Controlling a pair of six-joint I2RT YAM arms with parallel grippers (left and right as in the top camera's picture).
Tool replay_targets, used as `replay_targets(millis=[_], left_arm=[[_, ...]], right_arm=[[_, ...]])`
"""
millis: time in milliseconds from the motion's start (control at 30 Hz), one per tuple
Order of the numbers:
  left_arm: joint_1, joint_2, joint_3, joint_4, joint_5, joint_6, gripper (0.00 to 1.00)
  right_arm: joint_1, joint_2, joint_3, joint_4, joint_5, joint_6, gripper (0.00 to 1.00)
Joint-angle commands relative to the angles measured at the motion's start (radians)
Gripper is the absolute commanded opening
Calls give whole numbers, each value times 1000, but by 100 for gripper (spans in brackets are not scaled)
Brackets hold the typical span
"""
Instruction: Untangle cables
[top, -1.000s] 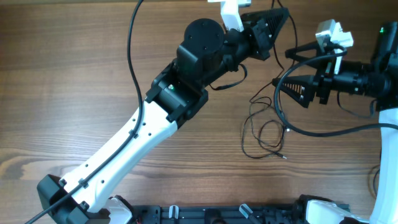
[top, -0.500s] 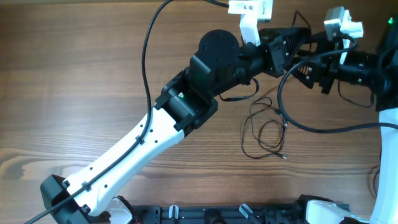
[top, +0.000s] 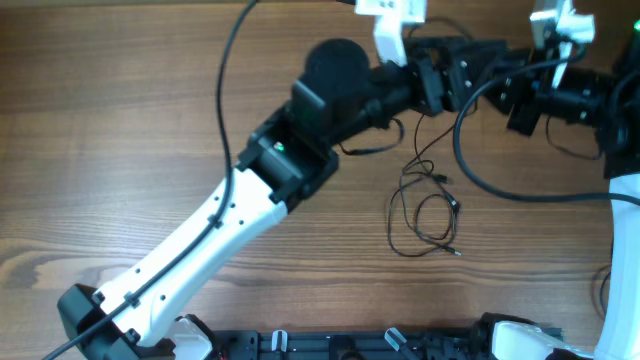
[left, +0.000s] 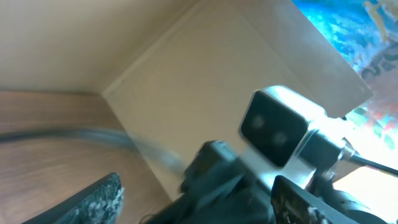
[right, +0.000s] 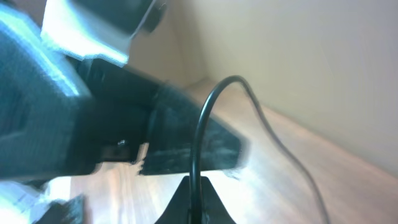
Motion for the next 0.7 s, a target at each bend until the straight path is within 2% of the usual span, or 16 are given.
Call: replay_targets(millis=[0, 133, 267, 367, 433, 533, 600, 667], left_arm=[[63, -53, 12, -29, 153, 10, 88], [108, -67, 12, -176, 171, 30, 92], [115, -66, 12, -320, 141, 116, 100], [116, -64, 12, -385, 118, 116, 100], [115, -64, 12, -423, 75, 116, 100], [115, -63, 12, -479, 34, 117, 100], [114, -61, 12, -545, 33, 206, 99], [112, -61, 12, -640, 33, 360, 100]], right_arm=[[-41, -39, 12, 202, 106, 362, 4], [-106, -85, 12, 558, 89, 692, 4], [-168, -99, 12, 1049, 4, 1117, 4], [-207, -99, 12, 1272, 12, 1279, 4], [-238, -99, 12, 1307, 16, 1396, 5], [-249, -99, 12, 1307, 29, 1422, 4], [-260, -99, 12, 1307, 55, 1423, 4], [-276, -99, 12, 1306, 92, 1439, 4]])
